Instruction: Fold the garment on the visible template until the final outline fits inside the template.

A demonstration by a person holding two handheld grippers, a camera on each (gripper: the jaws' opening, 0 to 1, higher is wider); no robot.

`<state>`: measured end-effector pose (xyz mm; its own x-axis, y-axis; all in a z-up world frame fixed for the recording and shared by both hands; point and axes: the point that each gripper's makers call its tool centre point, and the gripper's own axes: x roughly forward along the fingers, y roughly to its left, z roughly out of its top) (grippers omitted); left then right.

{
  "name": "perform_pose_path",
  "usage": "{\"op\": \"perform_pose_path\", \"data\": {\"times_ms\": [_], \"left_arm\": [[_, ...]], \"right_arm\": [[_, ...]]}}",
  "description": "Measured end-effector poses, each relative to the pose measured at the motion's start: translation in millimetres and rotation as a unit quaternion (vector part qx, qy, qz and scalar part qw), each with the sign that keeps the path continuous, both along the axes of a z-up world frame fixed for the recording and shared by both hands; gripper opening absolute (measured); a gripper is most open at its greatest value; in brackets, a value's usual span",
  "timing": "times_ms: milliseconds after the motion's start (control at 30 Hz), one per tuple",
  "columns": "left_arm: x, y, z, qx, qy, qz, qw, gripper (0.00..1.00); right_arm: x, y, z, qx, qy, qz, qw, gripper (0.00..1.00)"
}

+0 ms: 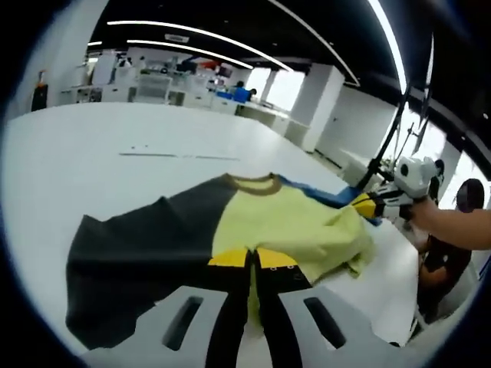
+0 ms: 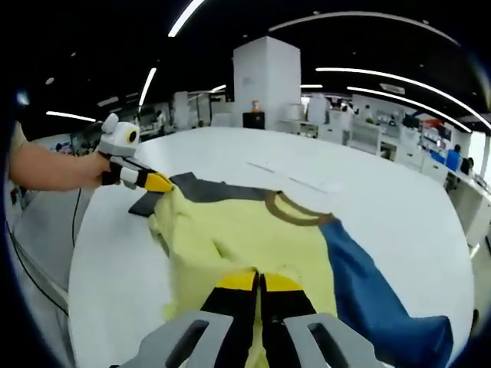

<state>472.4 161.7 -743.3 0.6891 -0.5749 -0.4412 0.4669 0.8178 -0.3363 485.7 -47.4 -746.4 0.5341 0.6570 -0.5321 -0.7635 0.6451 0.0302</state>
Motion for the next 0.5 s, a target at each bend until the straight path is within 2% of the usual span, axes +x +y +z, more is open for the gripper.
{"op": "perform_pose_path", "data": {"times_ms": [233,500], "left_arm": [[8.0,0.6,-15.7,0.009,0.022,0.002,0.9997,0.00],[14.3,5.6,-37.1,0.033,0.047,0.002,0.9983,0.00]], "right_arm": [[12.9,-2.3,-18.1,-0.028,0.020,-0.006,0.9994,0.00],[16.0,-3.8,-37.1,-0.057,0.041,-0.007,0.9975,0.00]]}}
